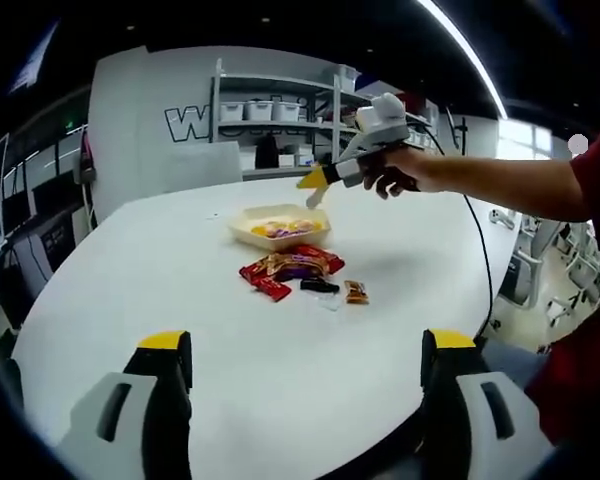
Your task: Place the target food into the container with the food tongs after gripping and lifting it, then release it inside without dropping or visibly crushing the food.
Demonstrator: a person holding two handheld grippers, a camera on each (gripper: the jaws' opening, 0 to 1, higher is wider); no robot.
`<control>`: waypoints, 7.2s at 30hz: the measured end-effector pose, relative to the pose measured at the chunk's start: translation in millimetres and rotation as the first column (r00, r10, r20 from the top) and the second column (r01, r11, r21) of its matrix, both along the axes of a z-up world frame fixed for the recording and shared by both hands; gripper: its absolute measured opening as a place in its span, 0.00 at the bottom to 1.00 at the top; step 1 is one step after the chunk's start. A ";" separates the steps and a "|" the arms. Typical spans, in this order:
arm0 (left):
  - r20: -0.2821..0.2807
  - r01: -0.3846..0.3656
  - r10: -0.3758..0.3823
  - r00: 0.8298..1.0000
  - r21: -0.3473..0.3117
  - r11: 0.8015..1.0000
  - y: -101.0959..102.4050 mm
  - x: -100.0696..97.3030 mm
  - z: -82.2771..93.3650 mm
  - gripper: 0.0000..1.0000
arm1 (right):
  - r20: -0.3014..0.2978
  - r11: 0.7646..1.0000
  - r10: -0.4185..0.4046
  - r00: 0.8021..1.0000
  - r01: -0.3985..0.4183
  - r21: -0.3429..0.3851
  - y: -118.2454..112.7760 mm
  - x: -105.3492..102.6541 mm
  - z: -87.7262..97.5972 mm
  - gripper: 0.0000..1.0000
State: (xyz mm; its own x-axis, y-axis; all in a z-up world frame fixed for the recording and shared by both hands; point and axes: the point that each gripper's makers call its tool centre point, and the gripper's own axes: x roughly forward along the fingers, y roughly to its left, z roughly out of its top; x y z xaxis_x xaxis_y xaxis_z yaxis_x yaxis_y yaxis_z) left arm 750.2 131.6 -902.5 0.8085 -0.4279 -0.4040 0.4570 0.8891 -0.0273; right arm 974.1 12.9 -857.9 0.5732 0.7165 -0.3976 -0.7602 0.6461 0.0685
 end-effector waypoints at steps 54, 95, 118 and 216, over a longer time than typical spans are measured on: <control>-0.017 0.062 -0.061 0.998 0.048 0.997 -22.1 -4.3 -2.6 0.90 | -0.166 0.996 -0.083 0.983 0.077 -0.043 -18.0 -46.1 -70.8 0.22; -0.028 0.055 -0.053 0.998 0.072 0.996 -16.4 -9.8 -7.8 0.89 | -0.143 0.989 -0.070 0.987 0.050 -0.139 -6.6 -40.4 -80.4 0.17; -0.024 0.055 -0.054 0.998 0.072 0.996 -18.8 -8.6 -7.3 0.89 | -0.121 0.996 -0.077 0.990 0.081 0.027 -16.7 -34.7 -17.4 0.18; 0.018 0.013 -0.013 1.000 0.017 1.000 -17.5 -15.8 13.4 0.99 | -0.021 0.998 0.062 0.998 -0.062 -0.006 14.3 -60.8 -8.9 0.24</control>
